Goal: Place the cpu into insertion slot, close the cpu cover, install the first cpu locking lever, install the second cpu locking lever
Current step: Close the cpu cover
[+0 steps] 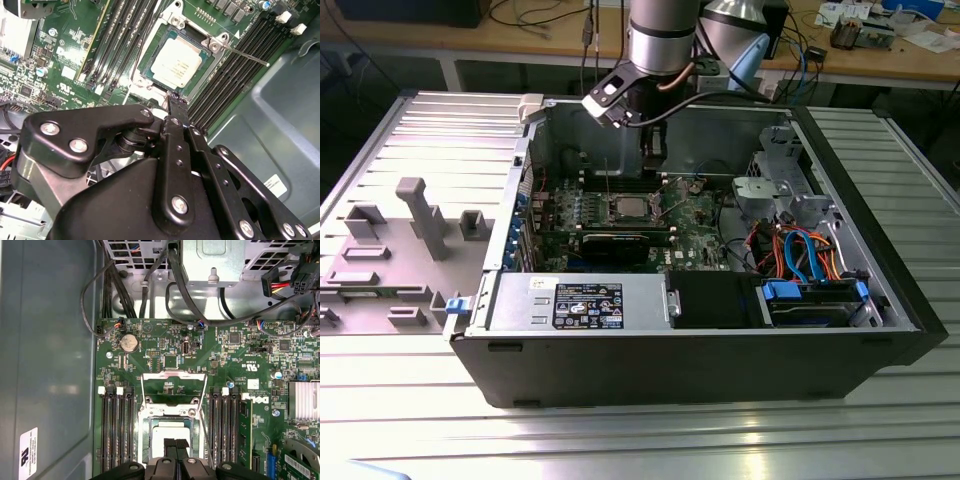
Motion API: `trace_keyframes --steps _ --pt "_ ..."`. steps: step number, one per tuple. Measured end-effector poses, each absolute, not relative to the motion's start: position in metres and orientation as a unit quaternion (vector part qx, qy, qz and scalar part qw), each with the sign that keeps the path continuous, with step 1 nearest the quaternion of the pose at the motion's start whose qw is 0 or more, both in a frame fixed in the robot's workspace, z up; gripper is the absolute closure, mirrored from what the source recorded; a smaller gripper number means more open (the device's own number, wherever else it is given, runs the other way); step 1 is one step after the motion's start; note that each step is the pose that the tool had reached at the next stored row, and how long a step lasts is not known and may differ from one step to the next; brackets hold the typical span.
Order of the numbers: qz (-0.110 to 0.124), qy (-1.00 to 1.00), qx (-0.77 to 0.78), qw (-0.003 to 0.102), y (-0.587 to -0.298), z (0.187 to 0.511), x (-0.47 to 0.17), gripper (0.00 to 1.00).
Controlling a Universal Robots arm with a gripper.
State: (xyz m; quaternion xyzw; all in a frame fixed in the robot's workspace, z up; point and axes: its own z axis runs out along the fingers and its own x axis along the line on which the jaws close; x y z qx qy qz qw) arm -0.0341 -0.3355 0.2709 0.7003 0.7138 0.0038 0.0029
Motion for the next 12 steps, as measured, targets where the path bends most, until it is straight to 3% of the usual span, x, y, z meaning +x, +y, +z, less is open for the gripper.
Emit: trace_keyframes --steps 12 --pt "0.004 0.714 0.7 0.003 -0.3355 0.2709 -0.03 0.89"
